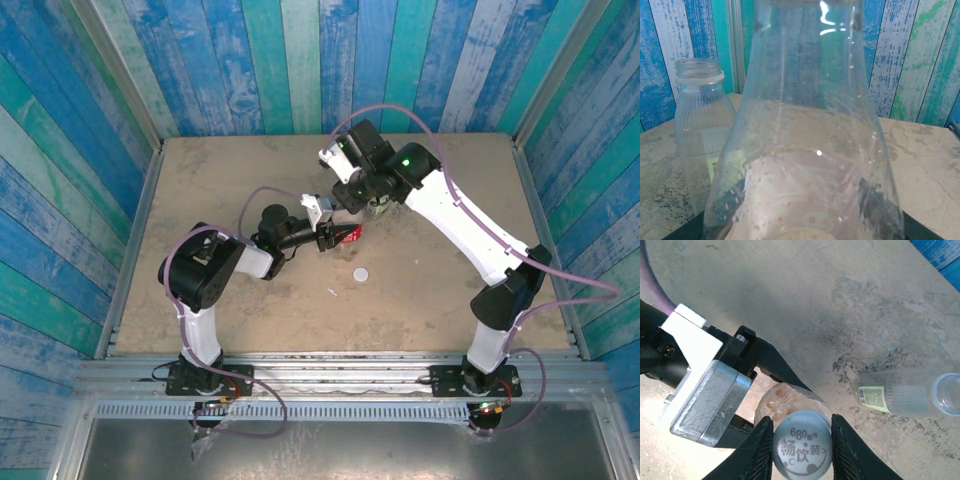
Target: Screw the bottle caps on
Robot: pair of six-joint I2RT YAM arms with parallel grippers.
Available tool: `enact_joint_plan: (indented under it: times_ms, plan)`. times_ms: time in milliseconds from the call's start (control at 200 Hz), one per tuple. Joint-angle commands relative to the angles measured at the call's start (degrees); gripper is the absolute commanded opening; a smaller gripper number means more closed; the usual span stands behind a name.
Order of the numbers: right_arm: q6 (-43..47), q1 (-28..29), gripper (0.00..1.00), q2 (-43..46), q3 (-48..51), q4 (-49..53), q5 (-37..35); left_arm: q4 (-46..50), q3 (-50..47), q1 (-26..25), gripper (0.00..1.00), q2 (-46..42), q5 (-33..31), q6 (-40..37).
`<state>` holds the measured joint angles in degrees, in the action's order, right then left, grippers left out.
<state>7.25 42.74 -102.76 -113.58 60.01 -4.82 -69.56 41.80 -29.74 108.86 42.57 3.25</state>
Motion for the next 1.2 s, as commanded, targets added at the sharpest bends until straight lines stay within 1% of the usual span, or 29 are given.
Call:
enact_joint_plan:
  times_ms: [0, 120, 681, 1197]
  plan:
    - [1.8, -0.3, 0.28, 1.7, 0.6, 0.0, 1.7, 7.8, -2.3, -0.5, 0.49, 3.0, 2.4, 1.1]
    - [0.9, -1.1, 0.28, 1.6, 0.9, 0.0, 1.6, 7.9, -2.4, -0.5, 0.49, 2.8, 2.4, 1.1]
    - [-5.8, -5.0, 0.27, 2.3, 5.5, -2.2, 6.7, 7.9, -2.6, -0.5, 0.49, 2.9, 2.2, 1.1]
    - [-6.3, -5.4, 0.28, 3.9, 10.5, -6.3, 7.2, 7.8, -2.0, -0.4, 0.49, 3.2, 2.6, 1.3]
